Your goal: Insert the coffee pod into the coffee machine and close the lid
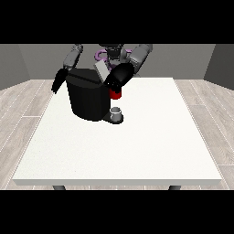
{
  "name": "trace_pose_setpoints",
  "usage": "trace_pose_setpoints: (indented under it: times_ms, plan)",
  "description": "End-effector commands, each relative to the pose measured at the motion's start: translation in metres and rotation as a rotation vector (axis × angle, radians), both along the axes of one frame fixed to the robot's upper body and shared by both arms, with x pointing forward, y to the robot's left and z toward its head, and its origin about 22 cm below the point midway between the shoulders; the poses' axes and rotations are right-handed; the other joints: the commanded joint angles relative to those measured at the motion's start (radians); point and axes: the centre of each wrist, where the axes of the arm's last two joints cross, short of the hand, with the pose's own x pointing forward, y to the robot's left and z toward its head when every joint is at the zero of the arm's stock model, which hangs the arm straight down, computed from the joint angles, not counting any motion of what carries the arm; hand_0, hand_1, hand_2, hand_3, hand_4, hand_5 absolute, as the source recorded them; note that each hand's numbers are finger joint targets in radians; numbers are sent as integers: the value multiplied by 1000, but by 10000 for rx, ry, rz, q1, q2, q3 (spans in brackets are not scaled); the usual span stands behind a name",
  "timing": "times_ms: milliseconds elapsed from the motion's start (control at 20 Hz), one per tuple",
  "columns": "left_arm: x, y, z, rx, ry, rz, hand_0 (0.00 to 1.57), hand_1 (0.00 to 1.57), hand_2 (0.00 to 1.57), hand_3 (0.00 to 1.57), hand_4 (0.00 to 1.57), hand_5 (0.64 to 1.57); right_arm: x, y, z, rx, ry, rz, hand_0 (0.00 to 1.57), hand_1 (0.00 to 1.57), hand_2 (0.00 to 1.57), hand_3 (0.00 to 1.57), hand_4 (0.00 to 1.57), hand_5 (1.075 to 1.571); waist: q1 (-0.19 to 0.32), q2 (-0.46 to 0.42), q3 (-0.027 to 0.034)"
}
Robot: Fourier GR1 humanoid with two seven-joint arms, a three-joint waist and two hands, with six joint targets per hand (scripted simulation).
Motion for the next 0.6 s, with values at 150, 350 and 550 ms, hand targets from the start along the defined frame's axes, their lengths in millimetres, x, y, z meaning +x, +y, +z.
trace_pose_setpoints:
  times_ms: [150, 350, 550]
  plan:
    - [-1, 14, 3, 569, -681, 252, 925, 925, 982, 695, 0, 1571, 2, 5, 12, 57, -209, 156, 0, 0, 0, 0, 87, 1571, -178, 362, -15]
    - [-3, 24, -2, 1141, -738, 556, 0, 0, 686, 554, 0, 1571, -2, -4, 1, -131, 150, -80, 0, 0, 0, 0, 147, 1571, -63, 164, -15]
    - [-4, 23, 14, 906, -874, 704, 0, 0, 587, 459, 0, 1571, 4, -11, 8, 103, -152, 7, 0, 0, 0, 0, 0, 1571, -136, 335, -9]
